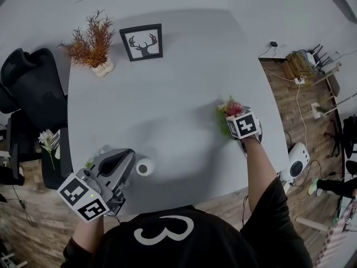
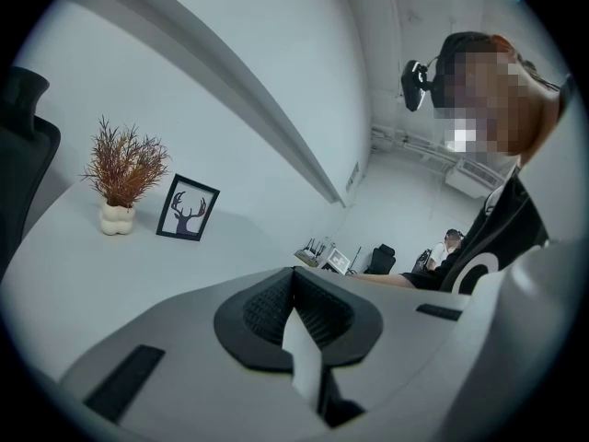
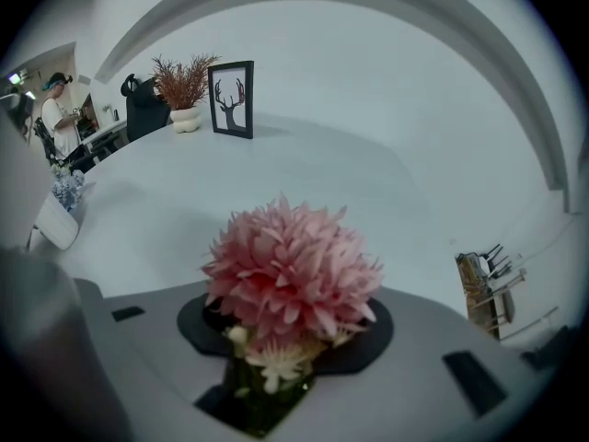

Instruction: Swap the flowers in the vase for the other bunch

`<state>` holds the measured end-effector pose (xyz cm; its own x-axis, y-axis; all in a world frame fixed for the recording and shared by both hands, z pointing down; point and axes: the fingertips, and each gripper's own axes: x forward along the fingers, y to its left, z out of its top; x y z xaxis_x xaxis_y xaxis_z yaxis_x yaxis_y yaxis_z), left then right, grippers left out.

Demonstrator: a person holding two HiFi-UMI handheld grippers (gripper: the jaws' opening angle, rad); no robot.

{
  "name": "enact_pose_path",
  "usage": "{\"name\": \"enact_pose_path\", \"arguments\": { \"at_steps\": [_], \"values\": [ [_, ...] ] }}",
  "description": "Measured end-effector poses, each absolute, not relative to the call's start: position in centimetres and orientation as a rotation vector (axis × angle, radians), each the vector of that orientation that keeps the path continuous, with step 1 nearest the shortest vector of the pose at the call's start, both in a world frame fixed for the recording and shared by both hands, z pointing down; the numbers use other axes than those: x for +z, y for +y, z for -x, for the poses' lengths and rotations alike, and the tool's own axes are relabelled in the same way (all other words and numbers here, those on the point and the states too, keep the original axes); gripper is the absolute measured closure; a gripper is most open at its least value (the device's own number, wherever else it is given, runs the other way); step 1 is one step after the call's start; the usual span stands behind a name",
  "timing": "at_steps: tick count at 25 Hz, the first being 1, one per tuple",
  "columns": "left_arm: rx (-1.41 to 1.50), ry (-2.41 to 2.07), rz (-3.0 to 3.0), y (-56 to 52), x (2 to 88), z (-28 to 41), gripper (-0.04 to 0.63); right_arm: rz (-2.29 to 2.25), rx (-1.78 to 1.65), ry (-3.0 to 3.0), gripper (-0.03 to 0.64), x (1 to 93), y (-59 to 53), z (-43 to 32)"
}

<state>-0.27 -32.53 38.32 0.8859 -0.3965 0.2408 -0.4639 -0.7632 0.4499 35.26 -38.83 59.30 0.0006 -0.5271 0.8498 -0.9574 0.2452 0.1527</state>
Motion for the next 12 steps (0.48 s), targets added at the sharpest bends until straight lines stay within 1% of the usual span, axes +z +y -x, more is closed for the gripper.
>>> {"name": "enact_pose_path", "arguments": {
  "at_steps": [6, 12],
  "values": [
    [0.176, -0.634, -2.535, -31.8, 38.5, 0.2, 0.586, -1.468, 0.474, -1.678, 0.453, 56.5, -38.7, -34.8],
    [0.153, -0.657, -2.532, -30.8, 37.9, 0.4, 0.586, -1.602, 0.326, -1.808, 0.456, 49.9, -38.6, -33.6]
  ]
}}
